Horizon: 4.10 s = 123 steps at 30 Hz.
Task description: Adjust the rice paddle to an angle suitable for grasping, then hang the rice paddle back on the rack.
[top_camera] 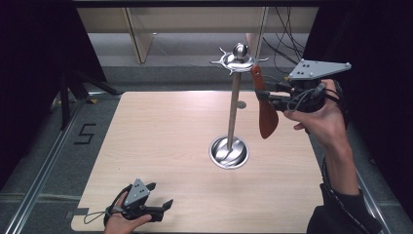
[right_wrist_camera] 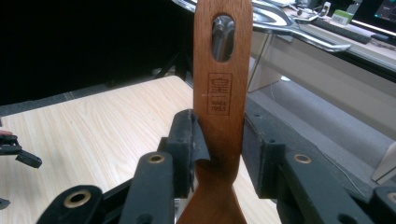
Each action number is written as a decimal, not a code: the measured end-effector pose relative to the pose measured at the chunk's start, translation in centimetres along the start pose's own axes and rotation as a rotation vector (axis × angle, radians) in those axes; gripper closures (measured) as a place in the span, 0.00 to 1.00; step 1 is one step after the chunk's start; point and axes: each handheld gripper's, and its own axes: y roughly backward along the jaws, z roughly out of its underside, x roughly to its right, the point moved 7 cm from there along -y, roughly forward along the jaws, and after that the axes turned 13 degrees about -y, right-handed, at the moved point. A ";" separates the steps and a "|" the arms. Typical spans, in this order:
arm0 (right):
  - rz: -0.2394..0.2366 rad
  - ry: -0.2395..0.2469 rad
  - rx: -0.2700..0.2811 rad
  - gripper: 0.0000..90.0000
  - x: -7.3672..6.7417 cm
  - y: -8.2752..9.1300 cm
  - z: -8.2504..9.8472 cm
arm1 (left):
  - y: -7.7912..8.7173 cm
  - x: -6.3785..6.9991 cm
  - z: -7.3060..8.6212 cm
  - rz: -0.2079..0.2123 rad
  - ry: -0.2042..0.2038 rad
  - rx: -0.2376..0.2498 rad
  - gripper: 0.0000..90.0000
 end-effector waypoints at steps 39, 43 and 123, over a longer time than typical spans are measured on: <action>0.002 -0.074 0.070 0.52 0.5 2.5 4.6 | -0.3 0.2 0.1 0.002 0.039 0.001 0.17; -0.003 -0.107 0.062 0.50 0.9 2.4 5.8 | -0.3 0.1 0.1 0.003 0.026 0.005 0.17; -0.006 -0.191 -0.172 0.36 0.9 -0.3 18.8 | -0.2 0.2 0.0 -0.003 0.042 0.007 0.17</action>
